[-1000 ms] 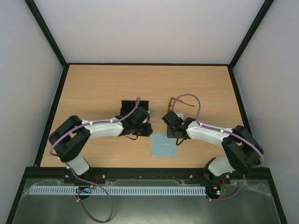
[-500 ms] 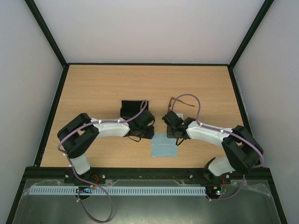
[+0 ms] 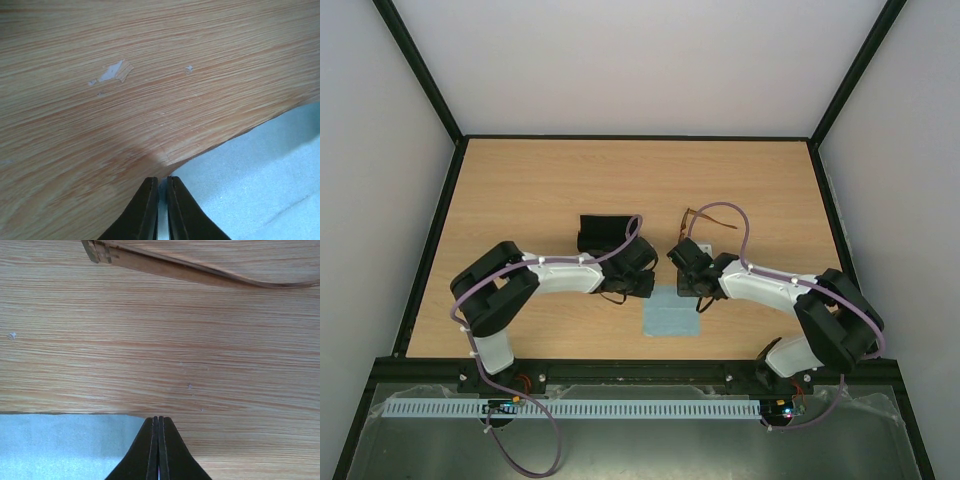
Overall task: Organize the sunglasses
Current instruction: Fold the glasses cleaning cloth at the center of the board.
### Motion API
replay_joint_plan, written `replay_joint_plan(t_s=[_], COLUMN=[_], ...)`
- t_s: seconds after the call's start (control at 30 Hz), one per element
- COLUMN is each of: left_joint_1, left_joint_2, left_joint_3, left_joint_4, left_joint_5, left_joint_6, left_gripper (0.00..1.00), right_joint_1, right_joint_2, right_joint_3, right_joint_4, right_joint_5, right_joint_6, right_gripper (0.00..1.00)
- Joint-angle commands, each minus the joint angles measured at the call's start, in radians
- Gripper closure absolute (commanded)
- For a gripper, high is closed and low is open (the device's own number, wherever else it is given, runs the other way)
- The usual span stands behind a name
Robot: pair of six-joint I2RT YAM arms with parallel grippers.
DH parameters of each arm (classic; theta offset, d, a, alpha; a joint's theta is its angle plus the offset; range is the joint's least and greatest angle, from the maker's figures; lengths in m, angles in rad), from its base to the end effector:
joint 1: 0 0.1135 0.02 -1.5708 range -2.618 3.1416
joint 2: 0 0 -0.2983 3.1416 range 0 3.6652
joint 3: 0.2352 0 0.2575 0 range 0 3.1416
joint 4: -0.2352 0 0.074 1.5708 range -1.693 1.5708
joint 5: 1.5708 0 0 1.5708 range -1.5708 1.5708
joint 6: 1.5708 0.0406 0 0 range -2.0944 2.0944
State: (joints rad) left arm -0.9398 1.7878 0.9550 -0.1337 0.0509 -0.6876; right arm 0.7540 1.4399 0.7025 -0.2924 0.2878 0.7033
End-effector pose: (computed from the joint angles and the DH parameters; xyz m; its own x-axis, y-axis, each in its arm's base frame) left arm 0.2120 -0.2937 0.1657 -0.8978 0.1543 -0.4125 0.3282 0.8590 -0.3930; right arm 0.2010 0.1730 0.1885 -0.8322 0.0692 -0.5502 -0.0152 0.9889 0.1475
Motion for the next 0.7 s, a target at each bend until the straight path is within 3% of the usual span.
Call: replay_joint_plan(t_s=[0.0,0.1,0.67], left_joint_1=[-0.010,-0.010,-0.005], left_joint_2=[0.044,0.039,-0.016], left_joint_3=[0.003,0.002,0.034], left_joint_4=[-0.063,-0.065,-0.090], left_joint_5=[-0.025,-0.031,-0.078], left_joint_6=[0.003,-0.001,0.004], left_gripper=[0.94,0.98,0.98], right_joint_1=[-0.004,-0.003,-0.004], right_joint_2=[-0.013,-0.017,-0.032], right_joint_3=[-0.020,-0.022,0.030], right_joint_4=[-0.014,-0.014,-0.027], right_joint_5=[-0.003,-0.001,0.000], right_joint_6=[0.001,0.000,-0.009], right_gripper=[0.99,0.99,0.99])
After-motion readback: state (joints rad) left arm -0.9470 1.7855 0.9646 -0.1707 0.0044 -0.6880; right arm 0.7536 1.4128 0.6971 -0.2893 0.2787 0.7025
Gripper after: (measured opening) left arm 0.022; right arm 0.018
